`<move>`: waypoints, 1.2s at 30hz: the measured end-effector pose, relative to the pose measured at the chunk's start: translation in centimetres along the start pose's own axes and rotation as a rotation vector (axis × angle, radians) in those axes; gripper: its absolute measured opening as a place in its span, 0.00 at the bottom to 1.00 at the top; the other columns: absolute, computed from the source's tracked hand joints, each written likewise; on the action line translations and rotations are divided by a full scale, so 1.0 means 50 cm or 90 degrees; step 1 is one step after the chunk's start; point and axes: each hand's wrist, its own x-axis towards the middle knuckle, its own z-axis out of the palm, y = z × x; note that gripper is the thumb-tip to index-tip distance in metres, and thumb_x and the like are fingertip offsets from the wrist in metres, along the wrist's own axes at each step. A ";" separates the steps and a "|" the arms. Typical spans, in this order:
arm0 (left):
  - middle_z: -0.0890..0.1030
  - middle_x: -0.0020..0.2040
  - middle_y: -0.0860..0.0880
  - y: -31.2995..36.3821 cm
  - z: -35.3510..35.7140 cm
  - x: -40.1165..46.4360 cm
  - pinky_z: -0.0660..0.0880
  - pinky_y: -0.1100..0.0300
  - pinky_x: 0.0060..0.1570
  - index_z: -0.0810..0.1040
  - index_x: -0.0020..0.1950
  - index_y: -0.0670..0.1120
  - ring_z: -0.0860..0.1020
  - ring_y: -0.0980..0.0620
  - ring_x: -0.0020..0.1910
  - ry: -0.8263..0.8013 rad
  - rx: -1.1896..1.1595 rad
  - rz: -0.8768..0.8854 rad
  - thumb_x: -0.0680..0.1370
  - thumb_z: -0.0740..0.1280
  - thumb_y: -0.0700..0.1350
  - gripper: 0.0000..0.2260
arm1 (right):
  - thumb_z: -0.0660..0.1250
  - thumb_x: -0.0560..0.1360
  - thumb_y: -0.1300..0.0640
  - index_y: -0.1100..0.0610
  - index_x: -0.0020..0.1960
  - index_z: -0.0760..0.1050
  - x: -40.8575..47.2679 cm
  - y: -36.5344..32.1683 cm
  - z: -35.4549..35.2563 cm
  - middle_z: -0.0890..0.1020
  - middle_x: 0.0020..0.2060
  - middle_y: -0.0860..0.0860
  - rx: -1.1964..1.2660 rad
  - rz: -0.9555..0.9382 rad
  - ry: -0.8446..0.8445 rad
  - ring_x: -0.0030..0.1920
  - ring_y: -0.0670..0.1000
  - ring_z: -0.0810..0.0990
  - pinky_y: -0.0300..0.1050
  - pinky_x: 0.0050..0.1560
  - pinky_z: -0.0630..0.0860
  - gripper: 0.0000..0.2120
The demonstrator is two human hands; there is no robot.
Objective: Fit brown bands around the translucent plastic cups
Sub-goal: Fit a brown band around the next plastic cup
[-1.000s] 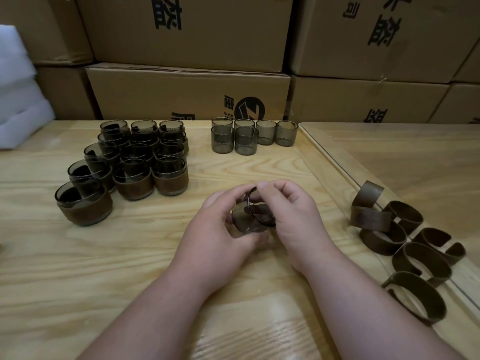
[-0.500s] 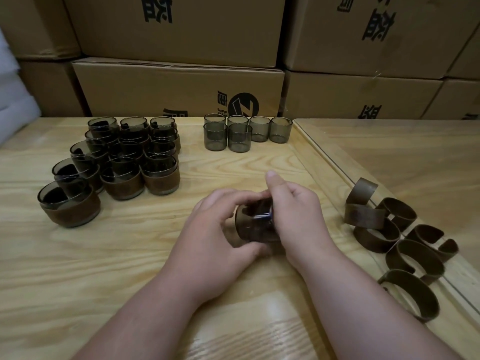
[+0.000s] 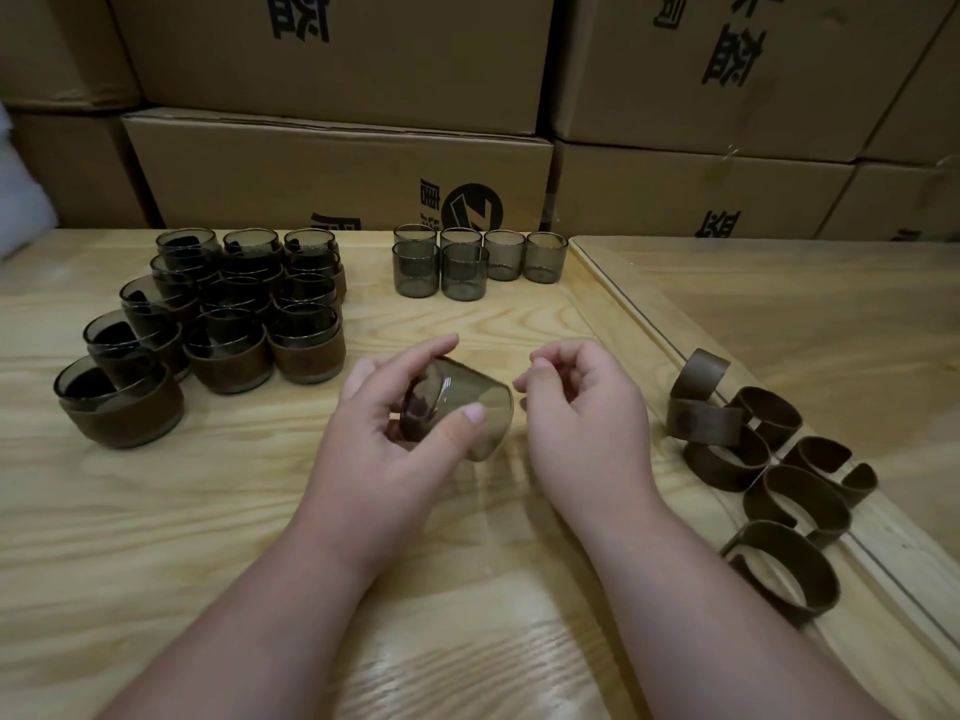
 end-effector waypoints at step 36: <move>0.74 0.62 0.71 -0.003 0.006 0.002 0.70 0.53 0.70 0.82 0.62 0.64 0.72 0.59 0.67 -0.139 0.199 -0.046 0.69 0.81 0.52 0.23 | 0.74 0.75 0.45 0.46 0.53 0.79 0.038 -0.042 -0.154 0.80 0.38 0.46 -0.340 0.037 -0.040 0.39 0.46 0.78 0.43 0.34 0.69 0.10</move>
